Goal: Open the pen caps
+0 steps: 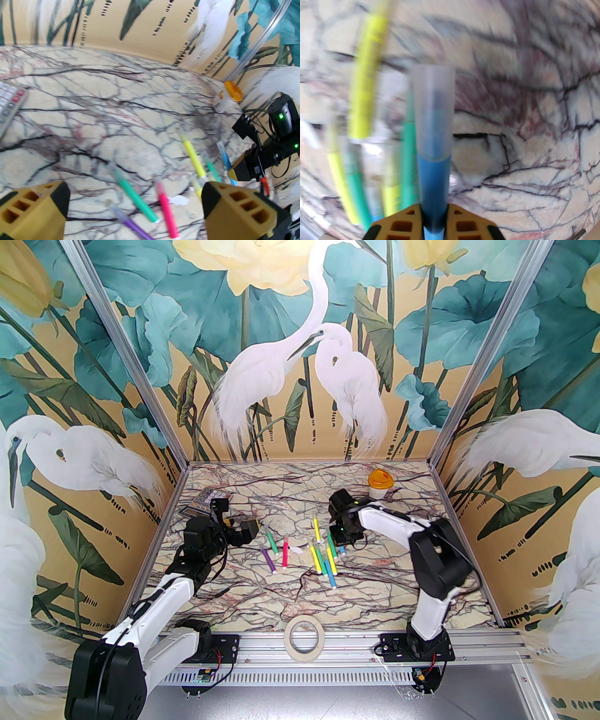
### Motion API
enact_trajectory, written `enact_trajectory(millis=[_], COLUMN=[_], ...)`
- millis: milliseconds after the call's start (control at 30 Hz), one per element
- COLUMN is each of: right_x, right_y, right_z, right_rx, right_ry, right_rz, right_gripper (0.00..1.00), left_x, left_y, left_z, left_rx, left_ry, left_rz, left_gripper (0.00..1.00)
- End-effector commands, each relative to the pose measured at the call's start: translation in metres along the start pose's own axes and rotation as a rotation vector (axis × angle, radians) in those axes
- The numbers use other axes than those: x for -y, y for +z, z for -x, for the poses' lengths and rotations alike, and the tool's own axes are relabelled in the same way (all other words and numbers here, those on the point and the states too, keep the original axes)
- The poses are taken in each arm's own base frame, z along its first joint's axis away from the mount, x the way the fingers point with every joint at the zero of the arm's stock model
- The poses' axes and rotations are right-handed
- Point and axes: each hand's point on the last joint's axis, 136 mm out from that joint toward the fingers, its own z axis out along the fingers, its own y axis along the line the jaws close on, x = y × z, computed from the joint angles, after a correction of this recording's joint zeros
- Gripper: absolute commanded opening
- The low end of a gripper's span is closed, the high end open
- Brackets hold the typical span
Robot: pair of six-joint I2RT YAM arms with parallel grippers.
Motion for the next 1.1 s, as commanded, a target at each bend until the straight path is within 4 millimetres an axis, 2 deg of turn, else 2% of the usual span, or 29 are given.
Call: enact_trajectory(millis=[0, 233, 400, 633, 833, 1067], right_x=[-0.026, -0.067, -0.084, -0.106, -0.115, -0.122], right_y=[-0.021, -0.056, -0.065, -0.074, -0.080, -0.085], right_z=[0.019, 0.023, 0.018, 0.013, 0.010, 0.006], right_rx=[0.128, 0.286, 0.308, 0.332, 0.354, 0.366], right_ry=[-0.056, -0.180, -0.240, -0.313, -0.344, -0.373], right_rz=[0.143, 0.376, 0.462, 0.533, 0.557, 0.576], right_gripper=[0.00, 0.00, 0.00, 0.00, 0.00, 0.00], left_x=[0.028, 0.076, 0.111, 0.147, 0.165, 0.176], left_y=[0.003, 0.010, 0.016, 0.033, 0.041, 0.049], left_z=[0.016, 0.020, 0.017, 0.006, 0.001, -0.005], left_rx=[-0.002, -0.089, -0.133, -0.237, -0.278, -0.314], left_ry=[-0.047, -0.107, -0.100, -0.085, -0.076, -0.074], left_rz=[-0.127, -0.381, -0.530, -0.634, -0.668, -0.673], left_gripper=[0.96, 0.88, 0.85, 0.73, 0.65, 0.59])
